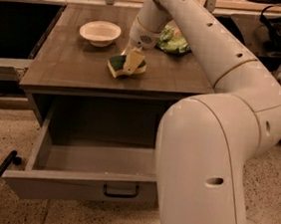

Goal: Place sponge into top drawer

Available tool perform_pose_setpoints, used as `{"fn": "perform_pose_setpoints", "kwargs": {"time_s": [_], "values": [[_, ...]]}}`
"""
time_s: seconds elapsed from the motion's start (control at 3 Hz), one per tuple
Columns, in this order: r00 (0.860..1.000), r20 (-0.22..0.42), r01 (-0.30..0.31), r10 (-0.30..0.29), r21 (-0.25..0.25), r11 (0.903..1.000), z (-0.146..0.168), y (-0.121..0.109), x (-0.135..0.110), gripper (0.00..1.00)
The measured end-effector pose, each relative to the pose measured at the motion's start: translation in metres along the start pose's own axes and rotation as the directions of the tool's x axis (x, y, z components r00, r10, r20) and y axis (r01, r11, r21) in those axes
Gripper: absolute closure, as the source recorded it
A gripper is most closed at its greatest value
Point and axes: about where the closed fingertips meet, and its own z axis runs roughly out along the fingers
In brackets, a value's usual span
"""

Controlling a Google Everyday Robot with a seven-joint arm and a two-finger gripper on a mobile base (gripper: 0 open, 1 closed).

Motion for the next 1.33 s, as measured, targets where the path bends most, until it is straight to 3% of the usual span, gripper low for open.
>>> {"fn": "perform_pose_setpoints", "kwargs": {"time_s": [0.33,0.67,1.0,1.33], "values": [[1.000,-0.001,0.005,-0.005,0.042,0.9991,-0.018,0.003,-0.001,0.86],[1.000,0.001,-0.027,0.027,0.099,0.9947,-0.044,0.020,0.003,1.00],[0.996,0.001,-0.090,0.090,0.103,0.9906,-0.055,0.059,0.012,1.00],[0.987,0.021,-0.160,0.159,0.069,0.9847,-0.050,0.104,0.023,1.00]]}}
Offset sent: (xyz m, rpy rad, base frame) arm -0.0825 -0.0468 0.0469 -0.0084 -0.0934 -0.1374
